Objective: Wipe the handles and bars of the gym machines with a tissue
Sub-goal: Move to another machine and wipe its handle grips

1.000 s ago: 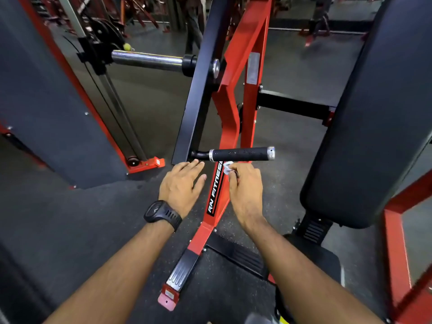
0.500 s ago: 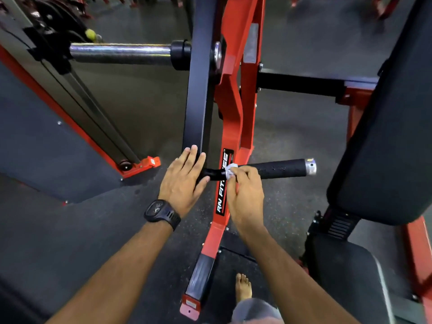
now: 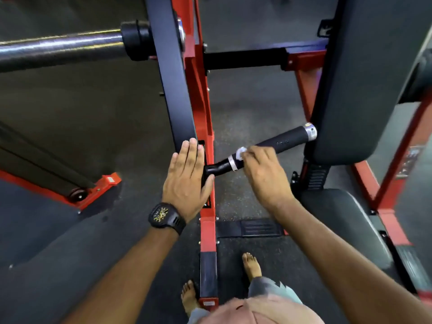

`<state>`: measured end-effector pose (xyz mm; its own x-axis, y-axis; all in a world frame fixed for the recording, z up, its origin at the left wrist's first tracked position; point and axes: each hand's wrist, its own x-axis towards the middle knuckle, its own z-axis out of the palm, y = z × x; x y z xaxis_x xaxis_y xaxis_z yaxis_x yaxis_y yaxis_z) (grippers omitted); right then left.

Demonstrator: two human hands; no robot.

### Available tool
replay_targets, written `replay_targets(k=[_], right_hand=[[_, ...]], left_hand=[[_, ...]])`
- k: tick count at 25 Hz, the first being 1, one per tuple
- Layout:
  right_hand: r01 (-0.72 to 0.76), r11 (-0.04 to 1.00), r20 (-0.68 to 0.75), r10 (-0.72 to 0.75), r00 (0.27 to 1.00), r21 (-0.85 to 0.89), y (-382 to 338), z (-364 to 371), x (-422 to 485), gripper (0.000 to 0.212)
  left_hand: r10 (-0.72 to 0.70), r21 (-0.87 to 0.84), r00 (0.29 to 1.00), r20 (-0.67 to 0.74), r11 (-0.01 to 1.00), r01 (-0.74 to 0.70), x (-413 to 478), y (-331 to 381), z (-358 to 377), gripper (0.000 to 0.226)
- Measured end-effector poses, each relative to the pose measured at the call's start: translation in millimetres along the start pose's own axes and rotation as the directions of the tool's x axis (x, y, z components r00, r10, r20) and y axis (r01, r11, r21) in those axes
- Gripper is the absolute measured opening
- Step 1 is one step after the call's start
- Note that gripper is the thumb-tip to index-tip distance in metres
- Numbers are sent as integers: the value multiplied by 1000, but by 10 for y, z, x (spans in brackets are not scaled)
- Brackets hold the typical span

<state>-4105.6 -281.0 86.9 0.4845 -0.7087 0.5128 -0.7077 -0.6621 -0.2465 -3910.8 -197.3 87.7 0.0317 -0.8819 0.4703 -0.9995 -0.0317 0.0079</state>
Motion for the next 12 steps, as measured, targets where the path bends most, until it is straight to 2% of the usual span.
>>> replay_targets(k=[2,5,6,8,9,10,12], right_hand=[[-172,985,-42,171,984,-11,-132,3,-54,33],[-27,996,66,33,997,-81,-196,-22,-80,41],[-24,995,50,29,998,-100,-85,-75,-26,40],[-189,980,-60,185,981,-68,-5,-147,41,33],[-220,973,-59,217,974,-64,-54,-146,55,33],[-161,983,-3,161,987,-86,-136,-136,51,35],[75,989,174,-53,983,-125,-112,-187,31,42]], left_hand=[[46,-23,999,5,999,-46,-3,-63,-18,71],[83,-42,996,14,996,-82,51,-132,-6,73],[82,-46,997,15,996,-81,71,-139,-4,73],[79,-55,997,25,995,-78,97,-152,-9,74],[83,-50,996,30,995,-81,123,-148,-15,74],[85,-41,996,31,996,-83,159,-144,-19,74],[87,-24,996,27,996,-87,250,-138,-31,74]])
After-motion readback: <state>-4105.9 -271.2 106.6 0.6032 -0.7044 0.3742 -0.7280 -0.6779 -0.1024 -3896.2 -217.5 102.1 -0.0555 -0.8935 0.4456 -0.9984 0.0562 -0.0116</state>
